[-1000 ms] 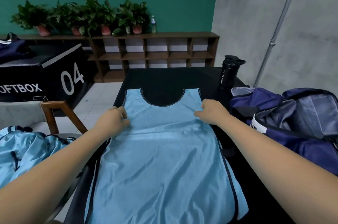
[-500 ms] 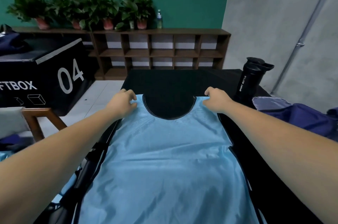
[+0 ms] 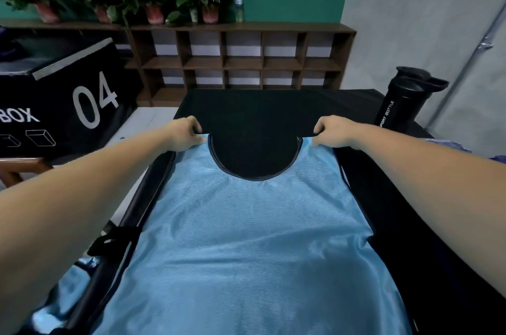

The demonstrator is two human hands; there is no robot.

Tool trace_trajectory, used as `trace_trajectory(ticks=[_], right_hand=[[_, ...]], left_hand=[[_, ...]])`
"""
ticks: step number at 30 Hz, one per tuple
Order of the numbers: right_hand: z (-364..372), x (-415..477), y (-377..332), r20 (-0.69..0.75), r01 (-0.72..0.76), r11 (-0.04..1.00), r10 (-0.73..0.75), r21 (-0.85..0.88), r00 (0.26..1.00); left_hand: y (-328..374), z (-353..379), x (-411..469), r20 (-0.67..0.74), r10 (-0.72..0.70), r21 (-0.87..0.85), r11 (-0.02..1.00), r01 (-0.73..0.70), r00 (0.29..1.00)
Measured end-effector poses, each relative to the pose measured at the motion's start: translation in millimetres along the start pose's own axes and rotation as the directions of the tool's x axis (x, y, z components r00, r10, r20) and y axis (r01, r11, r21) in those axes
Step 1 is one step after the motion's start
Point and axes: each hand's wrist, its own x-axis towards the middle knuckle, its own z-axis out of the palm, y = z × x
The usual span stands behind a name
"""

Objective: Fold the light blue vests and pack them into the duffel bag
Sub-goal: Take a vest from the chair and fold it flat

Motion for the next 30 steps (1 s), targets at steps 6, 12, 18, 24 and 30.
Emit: trace_trajectory(ticks=[6, 12, 18, 24, 30], right_hand=[[-16, 2, 0, 0.104, -0.059, 0.989, 0.045, 0.139, 0.994], [-48, -2, -11, -0.274, 0.093, 0.963, -0.021, 0.252, 0.962], [-85, -41, -29, -0.357, 0.224, 0.927, -0.108, 0.302, 0.928], [-100, -116, -47, -0.330, 0.341, 0.883, -0.233, 0.322, 0.915], [-95, -207, -57, -0.333, 0.426, 0.839, -0.317, 0.340, 0.888]], left_hand=[[3, -12, 1, 0.033, -0.033, -0.139, 0.990, 0.038, 0.999], [11, -56, -10, -0.252, -0.085, -0.326, 0.945, -0.002, 0.964], [29, -106, -53, -0.337, -0.013, -0.348, 0.931, -0.112, 0.941], [39, -141, -128, -0.247, 0.059, -0.406, 0.900, -0.159, 0.967], [53, -155, -217, -0.225, 0.135, -0.413, 0.884, -0.220, 0.965]])
